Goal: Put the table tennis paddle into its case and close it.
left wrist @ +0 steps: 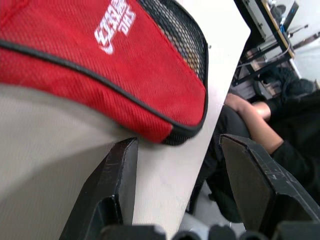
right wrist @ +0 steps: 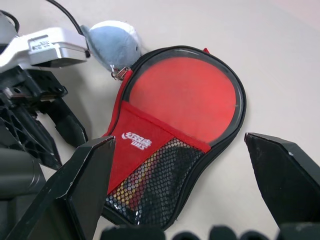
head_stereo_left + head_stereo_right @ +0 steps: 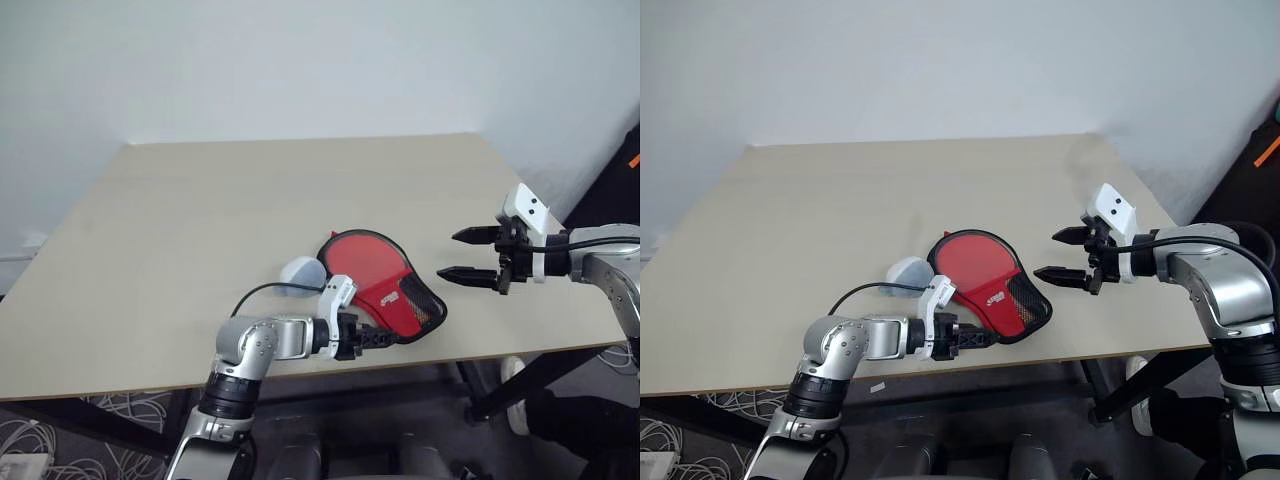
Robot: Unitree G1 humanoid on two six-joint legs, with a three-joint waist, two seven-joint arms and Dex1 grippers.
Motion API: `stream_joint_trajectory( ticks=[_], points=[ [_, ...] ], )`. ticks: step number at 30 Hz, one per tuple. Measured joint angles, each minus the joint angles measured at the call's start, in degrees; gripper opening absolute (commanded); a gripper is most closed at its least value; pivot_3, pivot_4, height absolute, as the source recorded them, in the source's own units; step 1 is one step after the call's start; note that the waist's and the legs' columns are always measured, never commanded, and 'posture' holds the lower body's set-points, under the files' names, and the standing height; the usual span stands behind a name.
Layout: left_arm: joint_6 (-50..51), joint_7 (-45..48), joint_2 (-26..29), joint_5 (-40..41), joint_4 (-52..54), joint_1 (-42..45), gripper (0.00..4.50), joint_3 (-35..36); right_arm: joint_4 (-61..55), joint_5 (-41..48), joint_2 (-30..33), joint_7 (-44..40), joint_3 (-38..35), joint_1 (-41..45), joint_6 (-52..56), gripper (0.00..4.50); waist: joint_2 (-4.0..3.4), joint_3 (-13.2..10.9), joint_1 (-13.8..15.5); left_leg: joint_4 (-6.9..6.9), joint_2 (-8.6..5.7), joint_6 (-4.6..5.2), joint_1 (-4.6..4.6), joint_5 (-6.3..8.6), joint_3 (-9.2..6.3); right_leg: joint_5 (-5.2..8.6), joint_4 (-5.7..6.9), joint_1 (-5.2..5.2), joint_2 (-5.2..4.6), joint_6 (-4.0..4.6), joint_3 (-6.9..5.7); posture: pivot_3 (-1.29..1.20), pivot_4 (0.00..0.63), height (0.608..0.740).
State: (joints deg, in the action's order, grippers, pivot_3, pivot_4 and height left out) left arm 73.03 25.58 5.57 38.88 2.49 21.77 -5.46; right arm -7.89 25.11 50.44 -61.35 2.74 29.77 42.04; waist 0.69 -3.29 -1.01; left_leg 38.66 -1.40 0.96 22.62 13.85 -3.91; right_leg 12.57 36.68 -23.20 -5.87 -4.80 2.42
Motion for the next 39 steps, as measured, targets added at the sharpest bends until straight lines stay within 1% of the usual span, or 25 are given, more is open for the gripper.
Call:
stream_joint_trajectory(
  ticks=[10, 16, 20, 23, 29, 33, 39],
  points=[
    [-2.40, -4.63, -6.97, -1.01, -7.90, 3.69, 2.71, 3.66, -0.59, 0.65, -0.44, 0.23, 0.00, -0.03, 0.01, 4.50, 0.03, 0.01, 1.21, 0.11, -0.04, 0.00, 0.02, 0.00, 0.01, 0.00, -0.01, 0.04, -0.02, 0.00, 0.01, 0.00, 0.000, 0.698],
    [-2.19, -7.26, -9.04, -1.42, -9.10, 4.30, 2.71, 6.19, -0.57, 0.61, -0.52, 0.25, 0.01, -0.03, -0.14, 4.50, 0.03, 0.01, 1.20, 0.11, -0.04, 0.00, 0.02, 0.01, 0.01, 0.00, -0.01, 0.03, -0.02, 0.00, 0.01, 0.00, 0.000, 0.698],
    [0.70, -10.07, -9.40, -1.40, -9.13, 5.37, 2.71, 8.62, -0.50, 0.58, -0.68, 0.43, 0.01, -0.02, -0.24, 4.50, 0.04, 0.01, 1.19, 0.10, -0.04, 0.00, 0.02, 0.01, 0.01, 0.00, -0.01, 0.02, -0.02, 0.00, 0.01, 0.00, 0.000, 0.698],
    [3.61, -12.44, -9.92, -1.36, -9.05, 5.99, 2.11, 10.82, -0.49, 0.50, -0.83, 0.61, 0.01, -0.02, -0.30, 4.50, 0.04, 0.02, 1.03, 0.08, -0.02, -0.01, 0.00, 0.01, 0.01, 0.00, 0.00, 0.02, -0.01, -0.01, 0.00, 0.00, 0.000, 0.698],
    [10.36, -17.52, -11.16, -1.63, -8.63, 6.35, 0.01, 16.24, -0.46, 0.43, -1.25, 1.08, 0.03, -0.02, -0.31, 4.50, 0.06, 0.03, 0.94, 0.03, -0.02, -0.01, 0.00, 0.01, 0.01, 0.00, 0.00, 0.00, 0.00, -0.01, 0.00, 0.00, 0.000, 0.698],
    [13.66, -19.12, -11.64, -2.21, -7.59, 7.07, 0.01, 17.69, -0.46, 0.43, -1.29, 1.20, 0.03, 0.05, -0.31, 4.50, 0.10, 0.04, 0.92, 0.03, -0.01, -0.02, -0.01, 0.01, 0.01, 0.00, 0.00, -0.01, 0.01, -0.01, 0.00, 0.00, 0.000, 0.698],
    [15.21, -19.33, -11.52, -2.56, -6.73, 7.34, 0.01, 17.83, -0.47, 0.45, -1.56, 1.23, 0.03, 0.05, -0.30, 4.50, 0.10, 0.04, 0.92, 0.00, -0.01, -0.03, -0.02, 0.02, 0.02, 0.00, 0.00, -0.02, 0.01, 0.00, 0.00, 0.00, 0.000, 0.698]
  ],
)
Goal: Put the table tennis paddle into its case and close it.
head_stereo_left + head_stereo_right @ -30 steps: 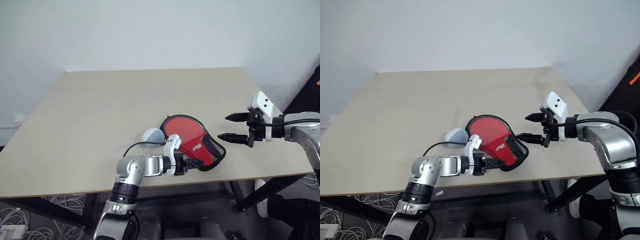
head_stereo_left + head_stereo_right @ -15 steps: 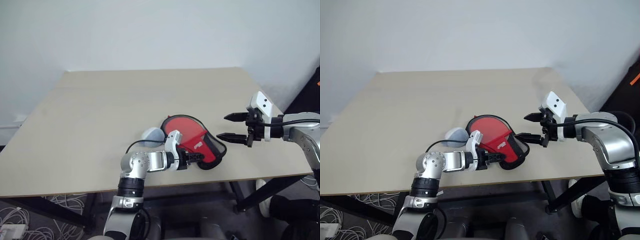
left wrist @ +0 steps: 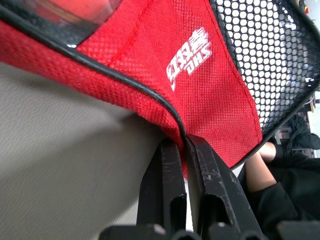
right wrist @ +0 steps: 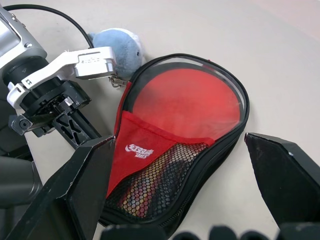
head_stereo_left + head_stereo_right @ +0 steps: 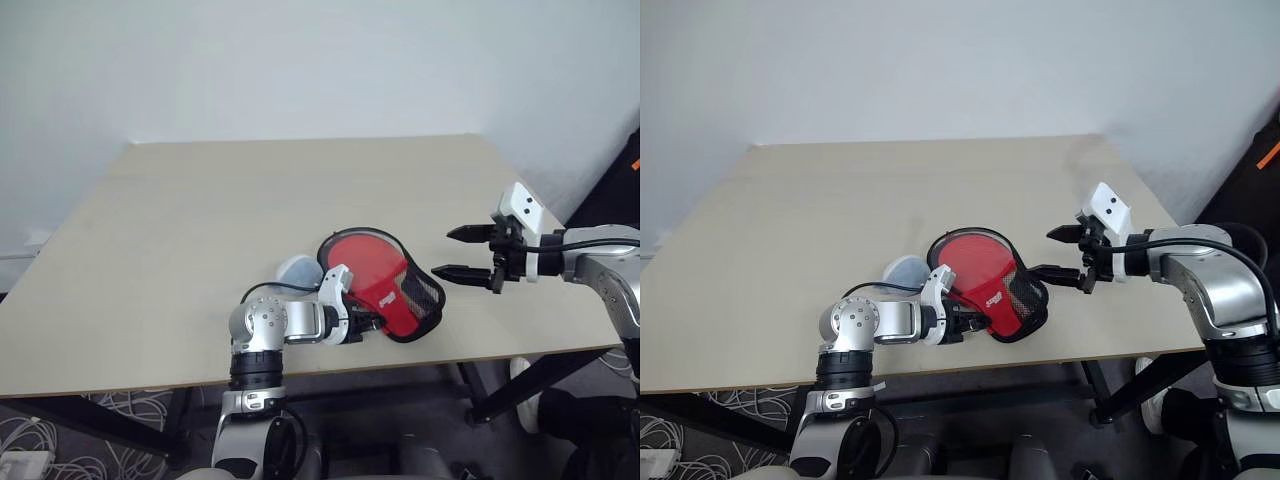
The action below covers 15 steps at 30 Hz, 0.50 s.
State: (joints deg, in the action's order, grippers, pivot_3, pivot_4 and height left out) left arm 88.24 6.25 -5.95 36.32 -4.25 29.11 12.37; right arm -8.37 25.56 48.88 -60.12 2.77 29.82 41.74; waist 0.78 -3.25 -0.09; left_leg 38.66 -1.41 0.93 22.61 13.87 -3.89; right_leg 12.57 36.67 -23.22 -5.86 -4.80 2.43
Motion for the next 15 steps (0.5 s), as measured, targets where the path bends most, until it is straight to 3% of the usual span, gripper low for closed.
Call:
stream_joint_trajectory(
  ticks=[5, 12, 15],
  points=[
    [3.13, 0.90, 4.91, 3.20, 3.93, -0.70, 0.01, -1.92, 0.00, -0.02, -0.15, -0.02, 0.09, 0.07, 0.00, 4.50, 0.00, 0.00, -0.19, -0.06, 0.04, -0.03, 0.00, 0.01, 0.01, 0.00, 0.02, -0.09, 0.02, 0.01, 0.02, 0.00, 0.000, 0.698],
    [3.49, 4.74, 25.52, 20.83, 13.34, -5.59, 0.01, -12.55, 0.11, -0.30, -0.81, -0.09, 0.70, 0.94, -0.11, 4.50, -0.02, 0.00, -1.13, -0.10, 0.04, -0.07, 0.01, 0.04, -0.01, -0.04, 0.01, -0.12, 0.01, 0.09, 0.03, 0.00, 0.000, 0.698],
    [3.68, 5.96, 31.86, 26.88, 15.69, -6.58, 0.01, -16.34, 0.21, -0.40, -1.15, -0.11, 0.93, 1.02, -0.32, 4.50, -0.03, -0.01, -1.09, -0.08, 0.04, -0.07, 0.02, 0.04, -0.01, -0.02, 0.01, -0.12, 0.00, 0.07, 0.01, 0.00, 0.000, 0.698]
  ],
)
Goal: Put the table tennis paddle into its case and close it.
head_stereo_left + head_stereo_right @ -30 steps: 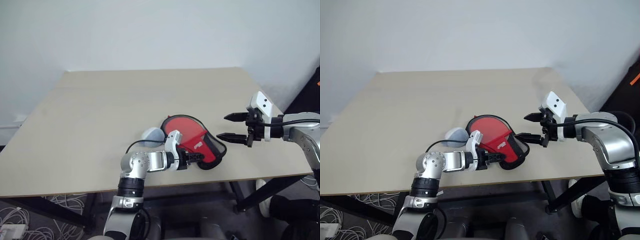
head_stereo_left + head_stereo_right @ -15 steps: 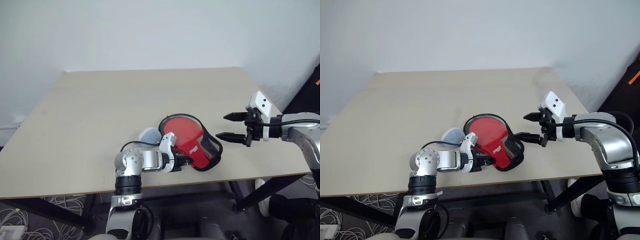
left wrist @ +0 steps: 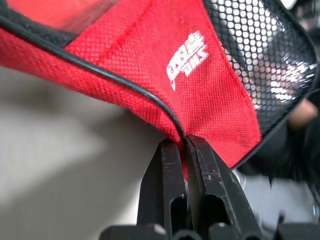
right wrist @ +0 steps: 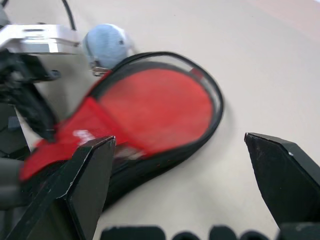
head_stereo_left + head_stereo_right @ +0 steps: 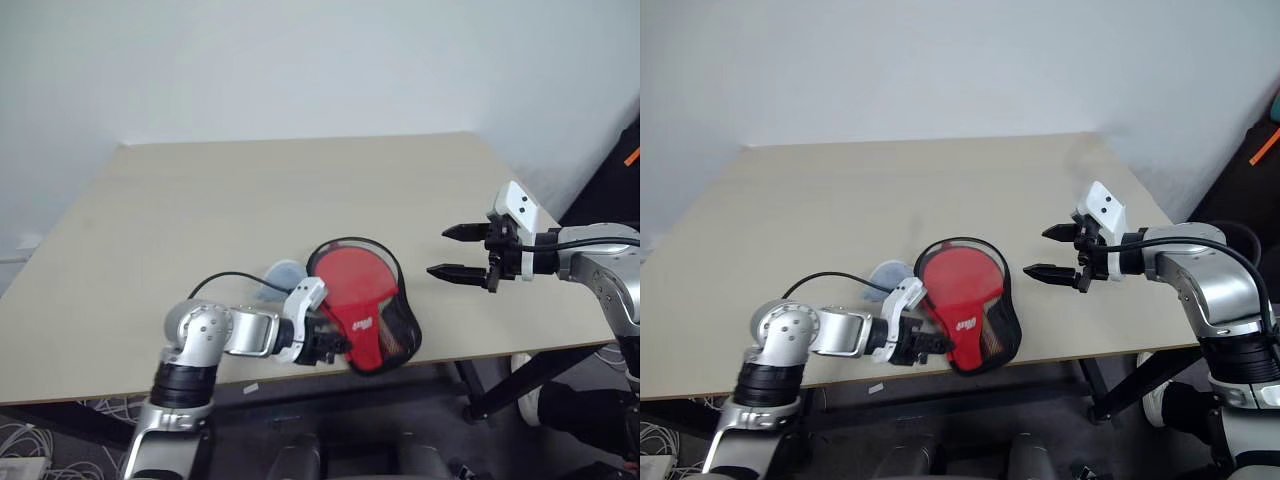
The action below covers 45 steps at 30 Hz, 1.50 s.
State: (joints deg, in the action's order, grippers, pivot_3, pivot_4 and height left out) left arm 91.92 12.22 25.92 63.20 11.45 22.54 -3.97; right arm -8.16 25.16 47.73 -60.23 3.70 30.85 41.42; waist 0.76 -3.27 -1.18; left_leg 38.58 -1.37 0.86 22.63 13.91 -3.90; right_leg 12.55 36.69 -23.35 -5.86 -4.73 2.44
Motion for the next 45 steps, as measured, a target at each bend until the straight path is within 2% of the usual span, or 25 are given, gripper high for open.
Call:
stream_joint_trajectory(
  ticks=[5, 12, 15, 23, 25, 28, 32, 37, 40, 45],
  points=[
    [0.18, 2.94, 7.14, 5.25, 2.62, -0.05, 0.01, -3.85, 0.23, -0.35, -0.69, -0.05, 0.59, 0.10, -0.38, 4.50, 0.00, 0.00, 0.03, 0.01, -0.01, 0.00, 0.00, 0.00, 0.00, 0.04, 0.00, 0.02, 0.00, -0.03, 0.00, 0.00, 0.000, 0.698],
    [0.16, 5.45, 7.85, 2.61, 2.61, 0.31, 0.01, -5.49, 0.78, -0.56, -0.84, -0.03, 0.71, 0.11, -0.52, 4.50, 0.00, 0.00, 0.03, 0.01, -0.01, 0.01, 0.00, -0.01, 0.01, 0.04, 0.00, 0.01, 0.01, -0.03, 0.00, 0.00, 0.000, 0.698],
    [0.09, 6.55, 7.69, 0.70, 2.62, 0.31, 0.71, -6.03, 0.78, -0.56, -0.95, 0.01, 0.71, 0.12, -0.52, 4.50, 0.00, 0.00, 0.02, 0.01, -0.01, 0.01, 0.00, -0.01, 0.01, 0.04, 0.00, 0.01, 0.00, -0.03, 0.00, 0.00, 0.000, 0.698],
    [-0.26, 11.95, 9.83, -0.69, 5.83, 0.25, 3.45, -5.48, 0.77, -0.51, -1.22, -0.01, 0.96, 0.17, -0.45, 4.50, 0.00, -0.01, 0.02, 0.01, 0.00, 0.01, 0.00, 0.00, 0.01, 0.05, 0.00, 0.01, 0.00, -0.02, 0.00, 0.00, 0.000, 0.698],
    [-0.54, 14.02, 11.83, -0.36, 8.15, 0.02, 3.45, -4.71, 0.74, -0.48, -1.39, -0.02, 1.26, 0.25, -0.34, 4.50, 0.03, -0.03, 0.01, 0.01, 0.02, 0.00, 0.01, 0.00, 0.01, 0.06, 0.00, -0.02, 0.01, 0.00, -0.01, 0.00, 0.000, 0.698],
    [-2.70, 18.20, 17.64, 0.10, 13.28, -0.43, 3.45, -2.22, 0.71, -0.42, -1.63, 0.10, 1.36, 0.28, 0.14, 4.50, 0.03, -0.03, -0.08, -0.04, 0.03, 0.00, 0.01, 0.00, 0.04, 0.11, -0.01, -0.05, 0.01, 0.07, 0.01, 0.00, 0.000, 0.698],
    [-10.46, 25.80, 24.85, -1.51, 18.48, -2.72, 3.45, 0.31, -0.16, 0.14, -3.70, 1.19, 1.44, 0.24, 1.37, 4.50, 0.02, -0.04, -0.05, -0.04, 0.04, 0.00, 0.01, 0.00, 0.07, 0.12, -0.02, -0.05, 0.01, 0.10, 0.02, 0.00, 0.000, 0.698],
    [-19.37, 27.22, 24.83, -5.19, 11.93, -2.87, 3.45, 7.78, -1.86, 0.85, -11.43, 7.85, 1.82, 0.24, 5.28, 4.50, 0.02, -0.03, 0.04, -0.02, 0.05, 0.01, 0.00, -0.01, 0.01, 0.11, 0.01, -0.04, 0.03, 0.09, -0.03, 0.00, 0.000, 0.698],
    [-26.08, 25.50, 23.91, -10.83, 2.93, -0.32, 3.49, 11.26, -3.53, 0.91, -15.87, 12.15, 2.30, 0.14, 7.67, 3.92, 0.03, -0.02, 0.02, -0.05, 0.05, 0.01, 0.00, -0.01, 0.01, 0.04, 0.01, -0.06, 0.05, -0.04, -0.03, 0.00, 0.000, 0.698],
    [-34.86, 24.59, 23.64, -18.01, -6.80, 1.51, 3.49, 15.07, -3.83, 0.54, -23.45, 18.98, 5.11, -0.13, 10.96, 2.19, 0.03, -0.03, -0.06, -0.17, 0.04, 0.00, 0.00, -0.02, 0.04, 0.00, 0.00, -0.13, 0.04, -0.01, 0.01, 0.00, 0.000, 0.698]
  ],
)
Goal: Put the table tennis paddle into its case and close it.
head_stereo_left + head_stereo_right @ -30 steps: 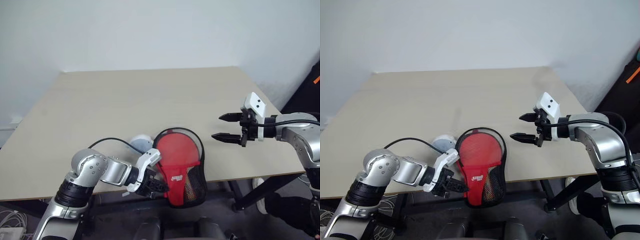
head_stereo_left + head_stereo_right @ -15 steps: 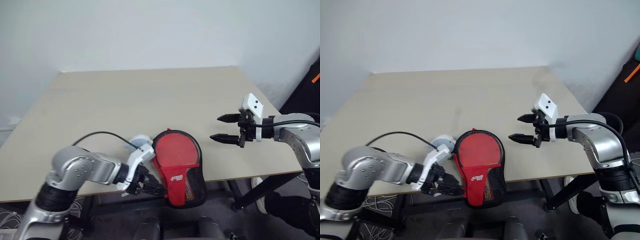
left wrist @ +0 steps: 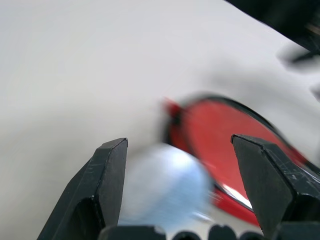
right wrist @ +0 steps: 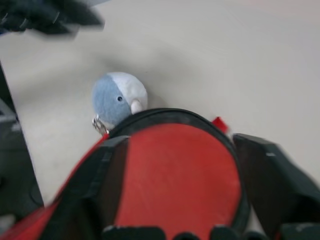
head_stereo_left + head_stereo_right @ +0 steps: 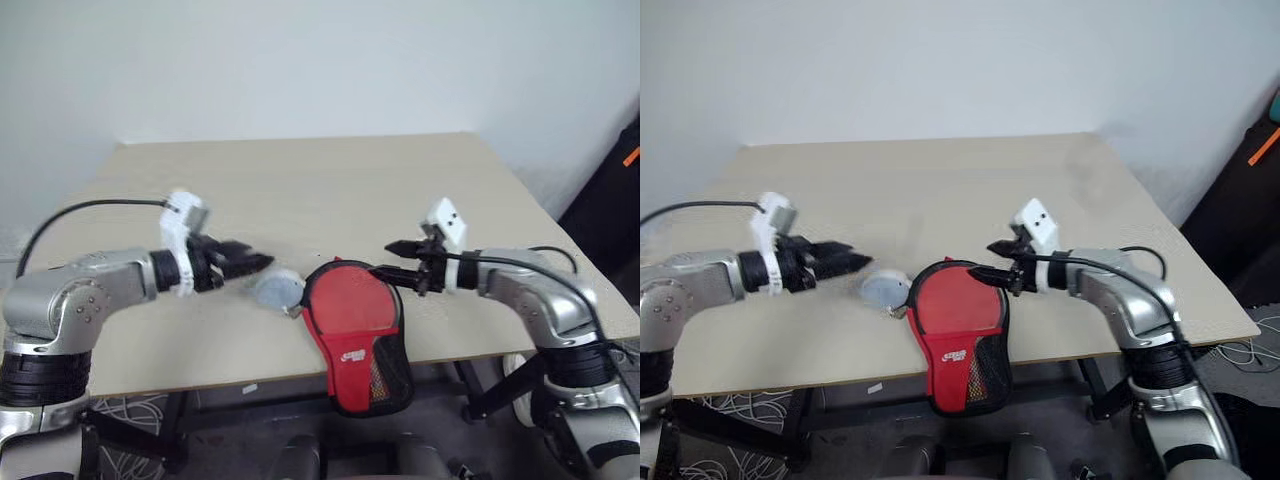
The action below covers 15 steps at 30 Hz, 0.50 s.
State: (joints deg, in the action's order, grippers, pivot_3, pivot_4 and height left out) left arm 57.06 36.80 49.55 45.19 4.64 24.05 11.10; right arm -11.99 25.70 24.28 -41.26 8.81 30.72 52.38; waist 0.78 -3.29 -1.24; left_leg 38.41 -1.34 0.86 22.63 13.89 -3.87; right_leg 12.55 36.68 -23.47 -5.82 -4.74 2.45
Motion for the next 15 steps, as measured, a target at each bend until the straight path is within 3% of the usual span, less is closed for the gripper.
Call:
stream_joint_trajectory(
  ticks=[5, 15],
  points=[
    [-5.86, 4.18, -1.27, -2.85, -1.51, -5.51, 3.49, 0.85, 1.15, -1.81, -6.10, 5.01, 3.25, -0.03, 0.24, 0.42, 0.00, 0.01, 0.01, -0.10, 0.01, -0.09, -0.01, -0.05, -0.02, -0.06, 0.01, -0.04, 0.00, 0.09, -0.02, 0.00, 0.000, 0.698],
    [-13.85, 8.91, -10.29, -9.17, -12.12, -6.54, 3.49, -3.31, 11.35, -7.80, -11.91, 10.14, 7.45, -0.01, -1.93, 0.42, 0.03, 0.04, -0.03, -0.16, 0.00, -0.15, -0.06, -0.11, -0.08, -0.16, 0.06, -0.03, 0.03, 0.24, -0.05, 0.00, 0.000, 0.698]
  ],
)
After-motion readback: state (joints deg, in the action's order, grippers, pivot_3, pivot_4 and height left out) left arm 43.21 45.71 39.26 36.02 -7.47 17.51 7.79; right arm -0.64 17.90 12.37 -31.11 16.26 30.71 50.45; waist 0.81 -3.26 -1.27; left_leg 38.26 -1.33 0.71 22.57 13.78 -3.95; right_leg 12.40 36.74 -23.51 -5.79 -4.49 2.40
